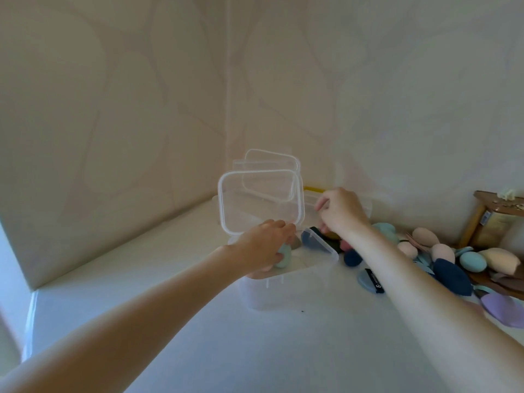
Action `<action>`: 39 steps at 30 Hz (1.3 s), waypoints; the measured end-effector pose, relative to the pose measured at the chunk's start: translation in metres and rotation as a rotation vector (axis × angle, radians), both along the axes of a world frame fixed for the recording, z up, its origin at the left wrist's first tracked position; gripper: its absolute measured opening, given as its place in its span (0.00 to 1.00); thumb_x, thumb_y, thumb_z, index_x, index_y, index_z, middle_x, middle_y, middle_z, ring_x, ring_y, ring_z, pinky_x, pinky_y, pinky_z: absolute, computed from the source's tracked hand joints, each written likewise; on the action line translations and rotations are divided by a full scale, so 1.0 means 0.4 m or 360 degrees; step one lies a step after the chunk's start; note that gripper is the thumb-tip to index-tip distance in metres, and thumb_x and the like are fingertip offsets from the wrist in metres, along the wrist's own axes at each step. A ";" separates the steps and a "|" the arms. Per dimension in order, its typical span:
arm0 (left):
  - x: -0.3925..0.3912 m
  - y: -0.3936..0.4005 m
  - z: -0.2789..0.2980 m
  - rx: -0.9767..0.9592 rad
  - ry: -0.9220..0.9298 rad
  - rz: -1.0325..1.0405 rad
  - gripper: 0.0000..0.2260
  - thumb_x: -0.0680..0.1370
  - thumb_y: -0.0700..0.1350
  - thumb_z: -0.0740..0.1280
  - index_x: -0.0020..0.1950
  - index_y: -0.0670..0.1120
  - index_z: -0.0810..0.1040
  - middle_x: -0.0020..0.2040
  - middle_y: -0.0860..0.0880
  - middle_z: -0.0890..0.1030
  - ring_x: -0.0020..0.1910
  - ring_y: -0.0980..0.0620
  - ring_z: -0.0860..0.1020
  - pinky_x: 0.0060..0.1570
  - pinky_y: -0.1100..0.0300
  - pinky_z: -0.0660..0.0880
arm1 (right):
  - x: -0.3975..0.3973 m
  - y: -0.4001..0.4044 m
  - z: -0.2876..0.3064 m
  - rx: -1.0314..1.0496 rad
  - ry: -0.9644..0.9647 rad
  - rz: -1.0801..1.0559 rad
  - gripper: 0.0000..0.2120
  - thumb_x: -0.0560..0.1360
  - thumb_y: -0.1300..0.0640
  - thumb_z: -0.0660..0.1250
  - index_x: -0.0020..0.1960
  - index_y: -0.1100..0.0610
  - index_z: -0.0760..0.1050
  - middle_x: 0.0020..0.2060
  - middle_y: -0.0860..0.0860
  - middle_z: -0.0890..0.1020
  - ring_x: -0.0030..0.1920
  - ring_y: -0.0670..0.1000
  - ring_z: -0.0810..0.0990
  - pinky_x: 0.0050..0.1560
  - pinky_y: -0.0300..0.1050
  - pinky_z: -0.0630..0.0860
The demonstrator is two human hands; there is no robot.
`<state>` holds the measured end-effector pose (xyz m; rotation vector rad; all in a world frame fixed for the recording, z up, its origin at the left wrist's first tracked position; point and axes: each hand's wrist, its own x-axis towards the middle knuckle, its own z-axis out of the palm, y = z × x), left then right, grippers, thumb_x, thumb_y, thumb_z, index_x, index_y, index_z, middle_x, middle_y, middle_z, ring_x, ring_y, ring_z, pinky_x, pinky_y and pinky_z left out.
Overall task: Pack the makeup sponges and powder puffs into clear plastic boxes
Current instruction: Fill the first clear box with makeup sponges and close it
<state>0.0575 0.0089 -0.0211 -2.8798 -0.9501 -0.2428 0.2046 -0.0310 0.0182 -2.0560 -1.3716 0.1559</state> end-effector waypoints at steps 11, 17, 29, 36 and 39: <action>-0.001 0.002 -0.005 -0.0065 -0.0027 -0.0046 0.19 0.78 0.46 0.62 0.69 0.51 0.68 0.60 0.46 0.70 0.58 0.47 0.71 0.49 0.63 0.62 | 0.078 0.050 -0.104 -0.0545 -0.0220 0.0395 0.15 0.73 0.63 0.67 0.59 0.57 0.72 0.59 0.55 0.76 0.58 0.56 0.74 0.54 0.46 0.71; -0.001 -0.002 -0.001 -0.0098 -0.0032 -0.0030 0.19 0.78 0.46 0.63 0.69 0.51 0.68 0.61 0.46 0.70 0.59 0.47 0.71 0.52 0.61 0.66 | 0.081 0.039 -0.043 0.0047 0.0074 0.0247 0.21 0.70 0.64 0.71 0.59 0.56 0.67 0.51 0.51 0.72 0.47 0.51 0.72 0.44 0.43 0.69; -0.005 0.004 -0.013 -0.0058 0.0004 -0.0007 0.18 0.77 0.47 0.62 0.68 0.51 0.69 0.60 0.48 0.76 0.60 0.48 0.70 0.59 0.57 0.68 | -0.018 -0.024 0.033 -0.0614 -0.0284 0.0830 0.17 0.70 0.62 0.64 0.56 0.50 0.79 0.55 0.50 0.73 0.56 0.53 0.75 0.61 0.51 0.74; -0.002 0.004 -0.010 -0.0042 0.0005 0.0014 0.15 0.77 0.46 0.62 0.63 0.47 0.72 0.59 0.48 0.77 0.58 0.48 0.72 0.56 0.58 0.70 | -0.033 -0.013 -0.027 -0.0708 -0.0623 0.0797 0.16 0.71 0.63 0.64 0.58 0.56 0.71 0.51 0.54 0.78 0.51 0.57 0.77 0.47 0.52 0.75; -0.004 0.006 -0.012 -0.0081 -0.0036 -0.0001 0.14 0.77 0.45 0.63 0.62 0.48 0.74 0.59 0.49 0.77 0.58 0.48 0.72 0.53 0.61 0.68 | -0.048 -0.006 -0.034 -0.0687 -0.0794 0.0791 0.08 0.69 0.66 0.63 0.48 0.60 0.75 0.48 0.56 0.72 0.46 0.59 0.76 0.43 0.51 0.73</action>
